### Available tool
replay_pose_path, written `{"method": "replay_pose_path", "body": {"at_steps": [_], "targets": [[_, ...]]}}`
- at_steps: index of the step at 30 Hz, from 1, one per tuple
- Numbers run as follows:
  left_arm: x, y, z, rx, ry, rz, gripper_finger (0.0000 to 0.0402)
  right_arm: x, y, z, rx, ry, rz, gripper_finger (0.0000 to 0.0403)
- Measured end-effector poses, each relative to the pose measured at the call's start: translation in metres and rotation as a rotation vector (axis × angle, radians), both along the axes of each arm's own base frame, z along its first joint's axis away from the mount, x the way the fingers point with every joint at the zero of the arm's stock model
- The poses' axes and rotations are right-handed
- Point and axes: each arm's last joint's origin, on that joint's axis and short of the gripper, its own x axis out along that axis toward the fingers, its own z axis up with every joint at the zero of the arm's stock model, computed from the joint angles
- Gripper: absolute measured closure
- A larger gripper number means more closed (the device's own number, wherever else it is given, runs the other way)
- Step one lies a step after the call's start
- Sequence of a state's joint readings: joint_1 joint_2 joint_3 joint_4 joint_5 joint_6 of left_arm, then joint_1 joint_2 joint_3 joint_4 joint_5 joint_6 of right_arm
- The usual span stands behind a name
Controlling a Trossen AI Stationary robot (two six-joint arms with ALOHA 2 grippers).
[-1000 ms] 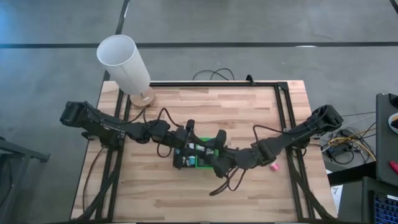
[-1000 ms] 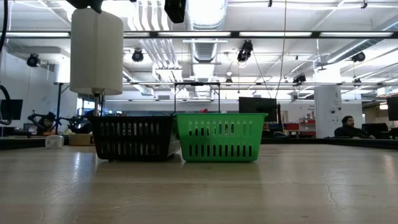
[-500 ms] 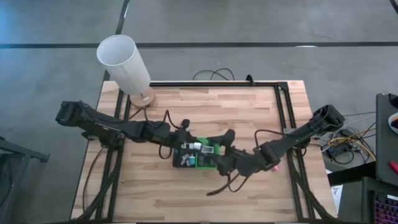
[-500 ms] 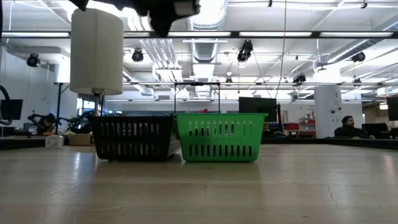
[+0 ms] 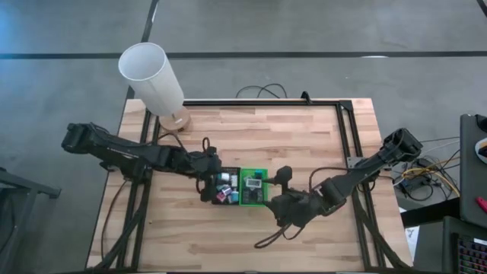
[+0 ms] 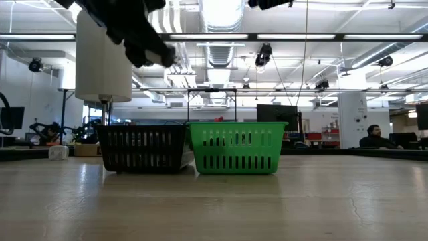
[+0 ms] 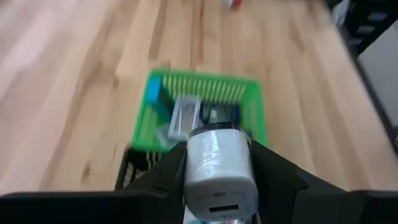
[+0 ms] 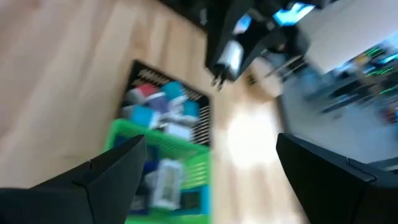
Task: Pick & Place Office items
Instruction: Put the black white charger adapter into the black bin
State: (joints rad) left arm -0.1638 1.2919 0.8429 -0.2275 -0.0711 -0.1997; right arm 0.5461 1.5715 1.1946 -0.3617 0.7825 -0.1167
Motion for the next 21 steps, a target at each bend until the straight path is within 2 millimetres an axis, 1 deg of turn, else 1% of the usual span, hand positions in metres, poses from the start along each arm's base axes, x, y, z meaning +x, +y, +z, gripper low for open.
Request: {"method": "replay_pose_path", "body": {"at_steps": [4, 8, 12, 16, 21], "targets": [[-0.005, 0.001, -0.013, -0.035, 0.083, 0.04, 0.0265, -0.002, 0.0, -0.004, 0.105, 0.015, -0.018, 0.0044], [-0.009, 0.001, -0.026, -0.059, 0.123, 0.065, 0.0265, -0.003, -0.001, -0.007, 0.125, 0.015, -0.033, 0.0044], [-0.012, 0.001, -0.044, -0.099, 0.175, 0.073, 0.0265, -0.004, -0.001, -0.011, 0.126, 0.023, -0.036, 0.0044], [-0.01, 0.0, -0.063, -0.132, 0.189, 0.067, 0.0265, -0.004, -0.002, -0.013, 0.131, 0.024, -0.043, 0.0044], [-0.003, -0.004, -0.081, -0.191, 0.201, 0.005, 0.0265, -0.003, -0.003, -0.013, 0.131, 0.017, -0.049, 0.0044]]}}
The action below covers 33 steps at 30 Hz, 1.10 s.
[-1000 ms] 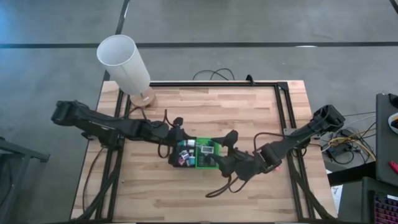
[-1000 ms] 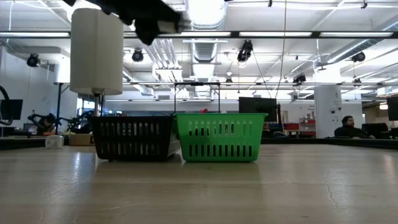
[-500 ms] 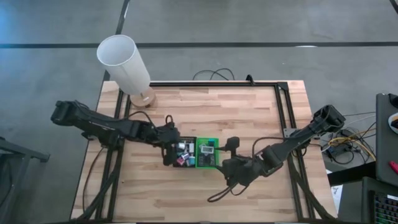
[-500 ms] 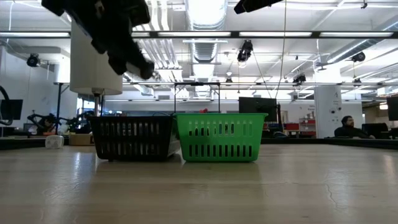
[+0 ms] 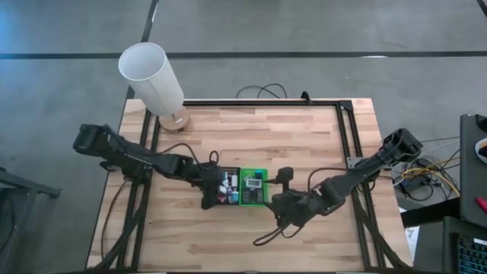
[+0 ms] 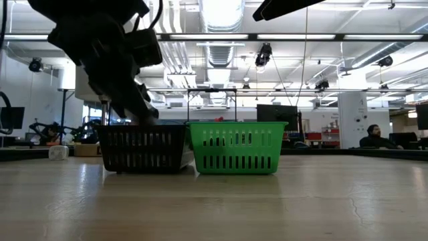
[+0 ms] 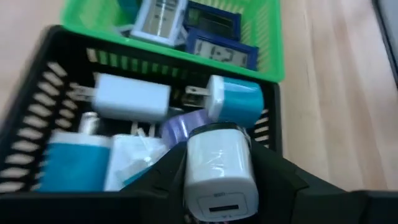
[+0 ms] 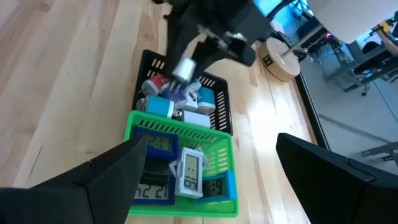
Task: Pick & Place Office items
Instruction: Put the black white charger adapter into the black bin, then put the green white charger adapter into the black bin
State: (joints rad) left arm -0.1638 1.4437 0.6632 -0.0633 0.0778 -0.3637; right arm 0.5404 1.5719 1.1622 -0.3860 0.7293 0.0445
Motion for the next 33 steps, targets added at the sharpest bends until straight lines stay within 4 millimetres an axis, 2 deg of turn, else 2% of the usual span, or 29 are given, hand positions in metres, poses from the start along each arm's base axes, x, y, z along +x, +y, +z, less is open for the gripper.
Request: {"method": "replay_pose_path", "body": {"at_steps": [6, 11, 18, 21, 24, 26, 33], "targets": [[0.008, -0.001, -0.01, -0.006, 0.006, -0.01, 0.0265, 0.002, -0.003, 0.0, -0.002, -0.002, -0.012, 0.0044], [0.012, -0.002, -0.007, -0.006, -0.008, -0.003, 0.0261, 0.002, -0.003, 0.0, -0.001, -0.003, -0.014, 0.0044], [0.012, -0.002, -0.006, -0.023, -0.012, -0.03, 0.0111, 0.002, -0.003, 0.0, -0.004, -0.001, -0.013, 0.0044], [0.011, -0.004, -0.005, -0.054, -0.007, -0.059, 0.0074, 0.002, -0.003, 0.0, -0.004, -0.001, -0.012, 0.0044], [0.011, -0.005, -0.004, -0.097, -0.006, -0.097, 0.0058, 0.002, -0.003, 0.0, -0.004, -0.001, -0.012, 0.0044], [0.011, -0.005, 0.002, -0.13, -0.009, -0.117, 0.0056, 0.002, -0.003, 0.0, -0.004, -0.001, -0.012, 0.0044], [0.006, -0.003, 0.048, -0.105, 0.021, -0.142, 0.0056, 0.002, -0.003, 0.0, -0.004, -0.001, -0.013, 0.0044]]}}
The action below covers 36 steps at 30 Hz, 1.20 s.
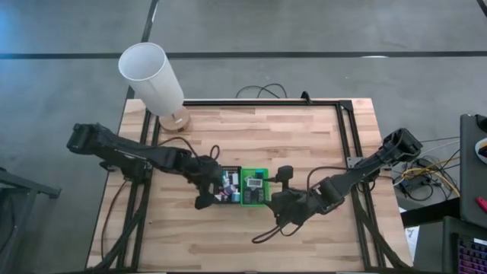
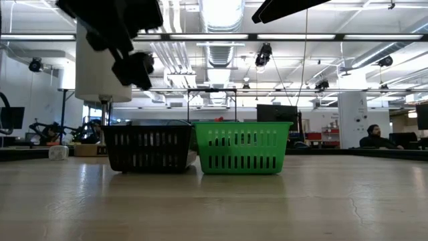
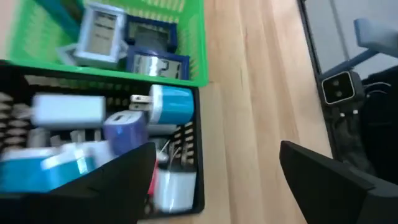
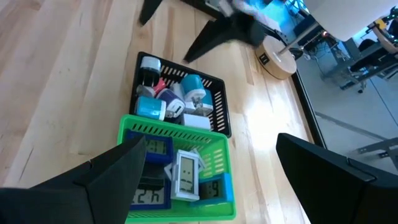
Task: Pick & Place Office items
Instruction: Put the green white charger adapter into the black bin
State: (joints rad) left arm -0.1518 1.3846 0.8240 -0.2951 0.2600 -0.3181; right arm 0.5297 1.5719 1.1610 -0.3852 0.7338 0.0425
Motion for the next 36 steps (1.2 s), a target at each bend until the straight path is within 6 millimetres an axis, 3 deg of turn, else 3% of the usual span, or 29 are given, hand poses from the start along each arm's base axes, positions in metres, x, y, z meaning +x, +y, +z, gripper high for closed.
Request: {"method": "replay_pose_path", "body": {"at_steps": [5, 11, 23, 36], "targets": [[-0.019, 0.007, 0.03, 0.144, 0.109, 0.091, 0.0056, 0.0, 0.0, 0.0, -0.001, 0.0, 0.0, 0.0044], [-0.056, 0.02, 0.041, 0.337, 0.333, 0.275, 0.0057, 0.0, 0.0, 0.0, -0.001, 0.001, 0.0, 0.0044], [-0.094, 0.034, 0.026, 0.662, 0.599, 0.439, 0.0057, 0.0, 0.0, 0.0, -0.001, 0.0, 0.0, 0.0044], [-0.115, 0.045, -0.018, 0.71, 0.754, 0.408, 0.0057, 0.0, 0.0, 0.0, 0.002, -0.002, -0.002, 0.0044]]}}
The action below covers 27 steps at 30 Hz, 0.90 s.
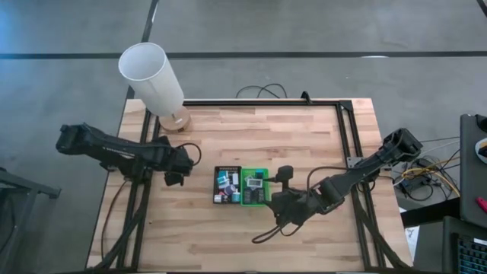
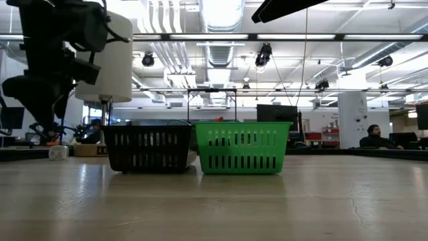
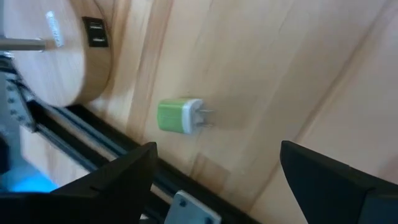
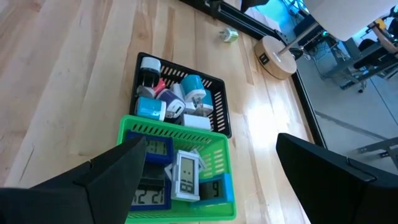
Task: Pick & Place Office items
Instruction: Put the green white charger adapter into the black bin
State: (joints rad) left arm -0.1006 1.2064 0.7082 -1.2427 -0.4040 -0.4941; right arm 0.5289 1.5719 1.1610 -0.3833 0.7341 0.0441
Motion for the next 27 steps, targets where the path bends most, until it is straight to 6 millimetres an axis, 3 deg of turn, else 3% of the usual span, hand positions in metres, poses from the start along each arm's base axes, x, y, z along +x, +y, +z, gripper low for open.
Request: {"method": "replay_pose_path", "body": {"at_steps": [12, 27], "targets": [[0.006, 0.016, 0.001, -0.121, -0.043, 0.09, 0.0057, 0.001, -0.002, 0.0, 0.002, -0.001, -0.006, 0.0044], [-0.006, 0.068, 0.0, -0.228, -0.047, 0.303, 0.0058, 0.001, -0.002, 0.0, 0.001, 0.0, -0.006, 0.0044]]}}
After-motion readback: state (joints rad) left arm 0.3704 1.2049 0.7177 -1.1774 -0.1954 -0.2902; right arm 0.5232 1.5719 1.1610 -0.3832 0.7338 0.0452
